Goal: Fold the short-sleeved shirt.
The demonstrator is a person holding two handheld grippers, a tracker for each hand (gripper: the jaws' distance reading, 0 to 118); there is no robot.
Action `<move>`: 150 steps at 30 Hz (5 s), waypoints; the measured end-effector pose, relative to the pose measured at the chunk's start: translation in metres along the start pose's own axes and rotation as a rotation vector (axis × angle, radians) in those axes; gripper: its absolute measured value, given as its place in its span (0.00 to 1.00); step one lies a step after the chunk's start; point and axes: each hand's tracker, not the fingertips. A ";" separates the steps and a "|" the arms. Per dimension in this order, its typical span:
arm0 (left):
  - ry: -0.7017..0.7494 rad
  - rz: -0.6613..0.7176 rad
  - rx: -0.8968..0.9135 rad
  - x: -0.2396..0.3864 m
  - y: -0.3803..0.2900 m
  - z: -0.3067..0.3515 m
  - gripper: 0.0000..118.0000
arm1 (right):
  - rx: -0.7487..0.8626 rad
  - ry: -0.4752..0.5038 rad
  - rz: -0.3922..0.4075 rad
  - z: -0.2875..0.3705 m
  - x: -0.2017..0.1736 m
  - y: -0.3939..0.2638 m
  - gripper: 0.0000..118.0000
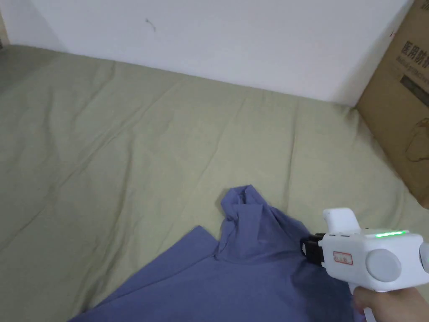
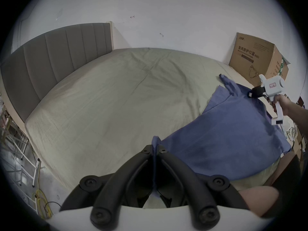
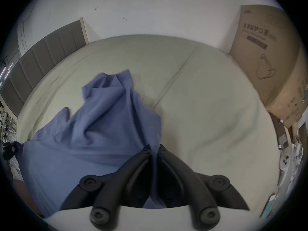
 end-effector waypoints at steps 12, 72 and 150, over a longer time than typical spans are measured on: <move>-0.145 -0.009 0.340 0.012 0.121 0.126 0.02 | 0.454 -0.079 -0.125 0.365 0.015 -0.031 0.01; 0.026 -0.145 0.294 0.057 0.209 -0.086 0.02 | 0.571 -0.037 -0.150 0.189 0.079 -0.012 0.01; -0.108 -0.089 0.049 0.019 -0.004 0.040 0.05 | 0.062 -0.086 -0.236 0.229 0.001 -0.271 0.82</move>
